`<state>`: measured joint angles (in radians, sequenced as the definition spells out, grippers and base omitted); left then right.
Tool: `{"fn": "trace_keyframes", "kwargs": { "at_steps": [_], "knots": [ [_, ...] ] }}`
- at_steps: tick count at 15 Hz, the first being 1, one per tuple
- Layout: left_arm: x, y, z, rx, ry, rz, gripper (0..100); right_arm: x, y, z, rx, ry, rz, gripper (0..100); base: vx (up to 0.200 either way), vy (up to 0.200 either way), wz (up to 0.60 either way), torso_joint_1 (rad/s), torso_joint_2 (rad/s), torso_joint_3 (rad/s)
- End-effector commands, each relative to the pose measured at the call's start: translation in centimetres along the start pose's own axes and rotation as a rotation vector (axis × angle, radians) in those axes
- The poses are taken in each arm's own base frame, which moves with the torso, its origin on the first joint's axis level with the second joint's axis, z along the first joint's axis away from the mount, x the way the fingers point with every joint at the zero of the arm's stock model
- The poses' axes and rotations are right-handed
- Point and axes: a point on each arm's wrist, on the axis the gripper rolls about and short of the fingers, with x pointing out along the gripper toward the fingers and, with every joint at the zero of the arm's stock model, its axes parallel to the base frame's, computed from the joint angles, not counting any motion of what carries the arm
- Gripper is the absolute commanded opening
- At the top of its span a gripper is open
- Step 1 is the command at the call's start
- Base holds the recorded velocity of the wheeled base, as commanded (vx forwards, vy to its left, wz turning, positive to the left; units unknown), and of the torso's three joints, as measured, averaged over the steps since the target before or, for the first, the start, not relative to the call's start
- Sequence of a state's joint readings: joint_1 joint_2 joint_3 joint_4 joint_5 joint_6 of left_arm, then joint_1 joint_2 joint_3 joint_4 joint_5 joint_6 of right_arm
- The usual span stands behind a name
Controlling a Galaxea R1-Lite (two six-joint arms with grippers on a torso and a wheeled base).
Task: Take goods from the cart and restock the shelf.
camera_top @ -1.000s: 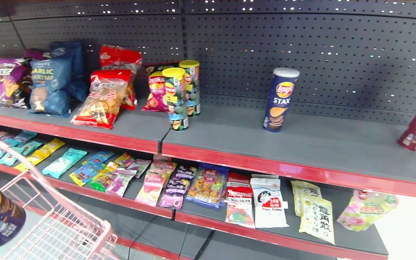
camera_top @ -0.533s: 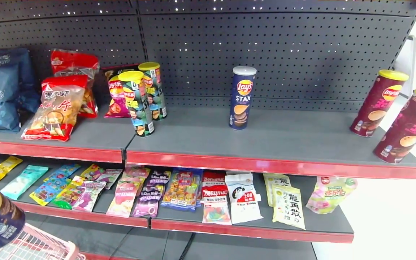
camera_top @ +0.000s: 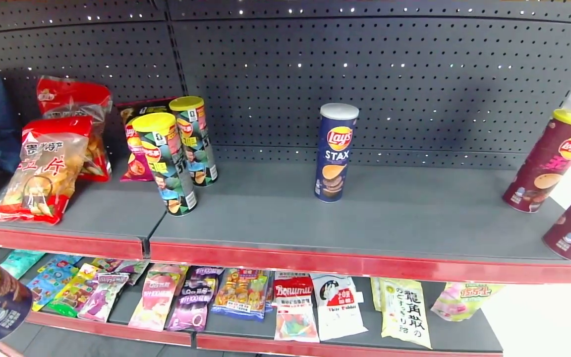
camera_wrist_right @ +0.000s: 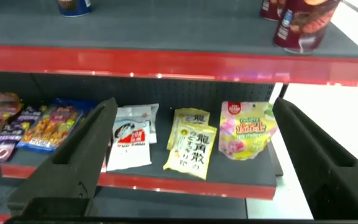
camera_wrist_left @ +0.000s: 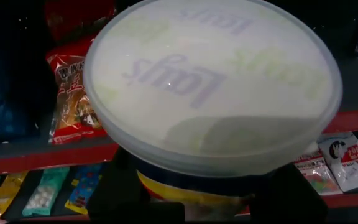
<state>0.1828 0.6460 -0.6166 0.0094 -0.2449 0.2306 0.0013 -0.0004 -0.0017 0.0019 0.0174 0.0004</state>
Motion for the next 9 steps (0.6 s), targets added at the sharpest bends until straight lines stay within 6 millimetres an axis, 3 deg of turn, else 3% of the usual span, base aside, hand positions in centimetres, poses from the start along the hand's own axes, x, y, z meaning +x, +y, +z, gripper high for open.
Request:
{"fn": "trace_keyframes", "kwargs": {
  "at_steps": [1, 7, 8, 9],
  "knots": [
    [-0.8, -0.2, 0.0, 0.009, -0.022, 0.000, 0, 0.0, 0.0, 0.0, 0.000, 0.000, 0.001, 100, 0.000, 0.000, 0.00, 0.000, 0.00, 0.000],
    [-3.5, -1.6, -2.7, 0.011, -0.052, 0.000, 0, -0.1, 0.0, 0.4, -0.036, -0.014, 0.016, 100, 0.000, 0.000, 0.00, 0.000, 0.00, 0.000],
    [-3.8, -1.7, -2.9, 0.013, -0.062, -0.002, 0, 0.0, 0.1, 5.2, -0.033, -0.032, 0.082, 100, 0.000, 0.000, 0.00, 0.000, 0.00, 0.000],
    [-4.1, -2.0, -3.6, 0.013, -0.071, -0.043, 0, 2.0, 0.2, 10.9, 0.001, 0.002, 0.132, 100, 0.000, 0.000, 0.00, 0.000, 0.00, 0.000]
  ]
}}
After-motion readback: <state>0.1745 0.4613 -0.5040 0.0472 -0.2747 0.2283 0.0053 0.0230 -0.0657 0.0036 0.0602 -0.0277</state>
